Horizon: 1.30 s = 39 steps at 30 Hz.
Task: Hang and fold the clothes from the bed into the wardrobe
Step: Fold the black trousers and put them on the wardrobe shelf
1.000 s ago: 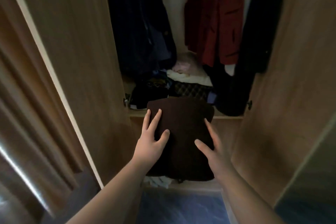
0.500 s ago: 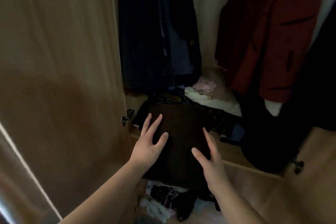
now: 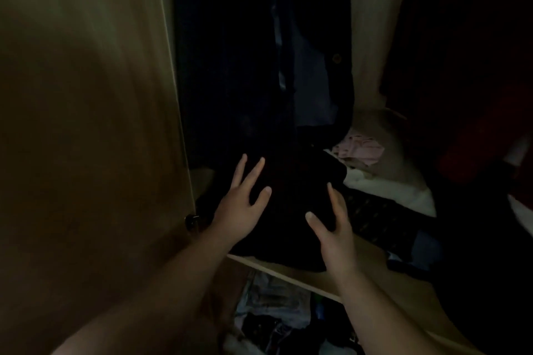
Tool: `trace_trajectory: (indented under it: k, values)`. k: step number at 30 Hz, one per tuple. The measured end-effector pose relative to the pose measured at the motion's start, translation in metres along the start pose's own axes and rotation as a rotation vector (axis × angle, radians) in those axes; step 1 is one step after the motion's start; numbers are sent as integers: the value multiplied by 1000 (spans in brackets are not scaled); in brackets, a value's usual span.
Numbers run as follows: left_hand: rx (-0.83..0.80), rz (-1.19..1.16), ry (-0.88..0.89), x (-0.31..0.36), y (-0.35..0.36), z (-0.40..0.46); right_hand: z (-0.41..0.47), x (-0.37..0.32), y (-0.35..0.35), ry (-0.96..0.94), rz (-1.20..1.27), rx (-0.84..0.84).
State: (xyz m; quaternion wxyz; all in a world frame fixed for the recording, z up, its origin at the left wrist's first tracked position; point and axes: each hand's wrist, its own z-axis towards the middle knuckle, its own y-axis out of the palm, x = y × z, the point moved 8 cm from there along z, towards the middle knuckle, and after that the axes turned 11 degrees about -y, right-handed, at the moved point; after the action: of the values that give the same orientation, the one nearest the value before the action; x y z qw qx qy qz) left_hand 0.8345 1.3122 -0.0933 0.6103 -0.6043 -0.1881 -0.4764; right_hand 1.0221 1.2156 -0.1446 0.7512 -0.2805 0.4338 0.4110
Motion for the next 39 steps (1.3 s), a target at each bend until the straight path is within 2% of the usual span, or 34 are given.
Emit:
trace_trajectory:
  k: [4,9,13,15,18,22,30,36,39]
  values:
    - [-59,100,-81,-46,33,18,3,57,10,86,-37,-11]
    - [-108,10,-224,-77,49,35,12,93,9,186,-110,-89]
    - [-137,9,-317,-93,57,26,13,99,6,229,-53,-196]
    - [-191,-97,-351,-103,59,17,10,102,6,281,59,-237]
    - [-257,-265,-327,-114,52,3,6,109,6,382,264,-285]
    - [-264,-367,-362,-119,56,-15,-1,122,5,437,287,-313]
    - [-257,-423,-264,-83,52,-6,-9,108,1,516,494,-128]
    - [-257,-379,-155,-29,29,23,37,68,-6,350,543,-138]
    - [-197,-280,-61,-14,19,43,59,63,-6,258,505,-119]
